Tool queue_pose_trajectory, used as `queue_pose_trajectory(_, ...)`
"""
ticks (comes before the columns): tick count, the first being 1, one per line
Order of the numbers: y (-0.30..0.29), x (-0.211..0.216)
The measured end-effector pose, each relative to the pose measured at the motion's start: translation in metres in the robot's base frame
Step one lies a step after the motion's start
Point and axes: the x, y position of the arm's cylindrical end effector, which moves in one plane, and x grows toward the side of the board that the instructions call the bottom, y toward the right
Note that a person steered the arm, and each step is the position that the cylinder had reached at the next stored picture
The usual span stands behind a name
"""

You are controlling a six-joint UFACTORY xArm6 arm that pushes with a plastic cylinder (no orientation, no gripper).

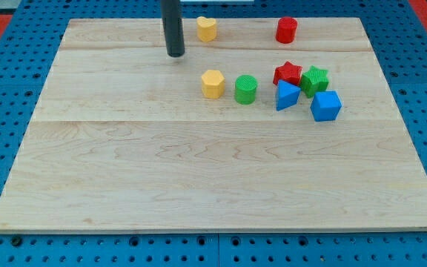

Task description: Move the yellow hexagon left to the yellow heart

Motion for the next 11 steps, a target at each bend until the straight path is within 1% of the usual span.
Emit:
queue_pose_trajectory(1,0.035,0.000)
queue_pose_trajectory(2,0.054,0.051)
queue_pose_trajectory(3,0.063,0.069)
queue_pose_trajectory(4,0.060,0.117)
queue_pose_trajectory(5,0.083,0.128)
queue_pose_trajectory(8,0.084,0.129)
queue_pose_trajectory(9,0.100,0.124)
queue_pose_trajectory(10,0.100,0.124)
queue_pose_trajectory(11,0.100,0.138)
